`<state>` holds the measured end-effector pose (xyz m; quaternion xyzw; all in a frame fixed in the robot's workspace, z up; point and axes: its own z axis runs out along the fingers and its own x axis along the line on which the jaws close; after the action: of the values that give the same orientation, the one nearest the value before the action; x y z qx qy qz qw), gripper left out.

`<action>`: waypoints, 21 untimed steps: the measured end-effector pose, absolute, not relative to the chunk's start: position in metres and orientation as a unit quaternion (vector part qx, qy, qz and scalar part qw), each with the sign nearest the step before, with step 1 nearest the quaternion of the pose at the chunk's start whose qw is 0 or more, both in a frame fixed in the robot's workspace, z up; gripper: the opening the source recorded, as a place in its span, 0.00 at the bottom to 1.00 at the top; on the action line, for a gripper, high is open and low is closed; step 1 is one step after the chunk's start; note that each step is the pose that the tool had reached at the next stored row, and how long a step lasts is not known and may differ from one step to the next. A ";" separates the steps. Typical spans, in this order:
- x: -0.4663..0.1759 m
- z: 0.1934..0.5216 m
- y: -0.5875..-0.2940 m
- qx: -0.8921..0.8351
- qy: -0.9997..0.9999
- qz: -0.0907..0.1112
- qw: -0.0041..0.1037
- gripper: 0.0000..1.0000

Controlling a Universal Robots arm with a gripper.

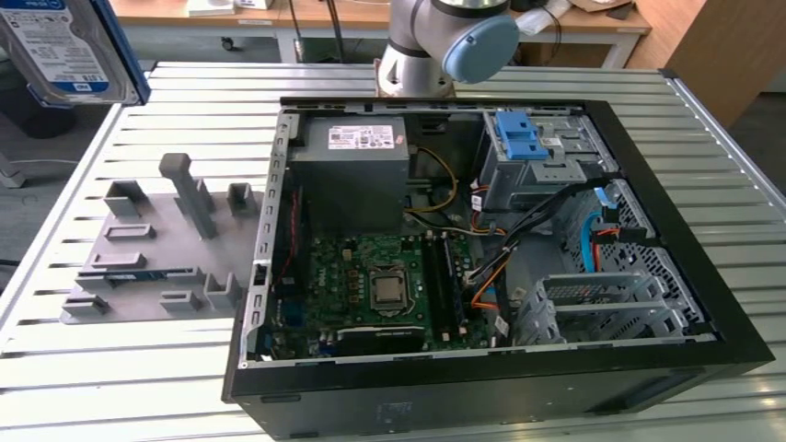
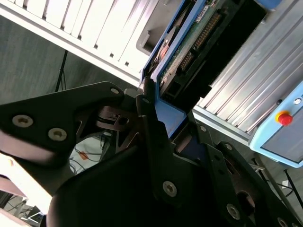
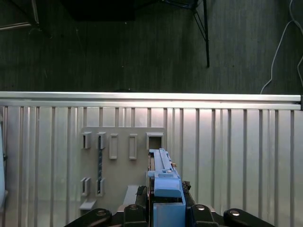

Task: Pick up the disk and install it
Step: 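Pick up the disk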

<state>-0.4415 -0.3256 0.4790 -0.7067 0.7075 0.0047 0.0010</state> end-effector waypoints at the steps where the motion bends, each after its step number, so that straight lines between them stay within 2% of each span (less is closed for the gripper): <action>1: -0.442 0.480 -0.326 -0.707 0.707 0.005 0.001 0.36; 21: -0.442 0.508 -0.326 -0.707 0.707 0.005 0.001 0.36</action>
<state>-0.4416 -0.3256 0.5079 -0.7067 0.7075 0.0046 0.0011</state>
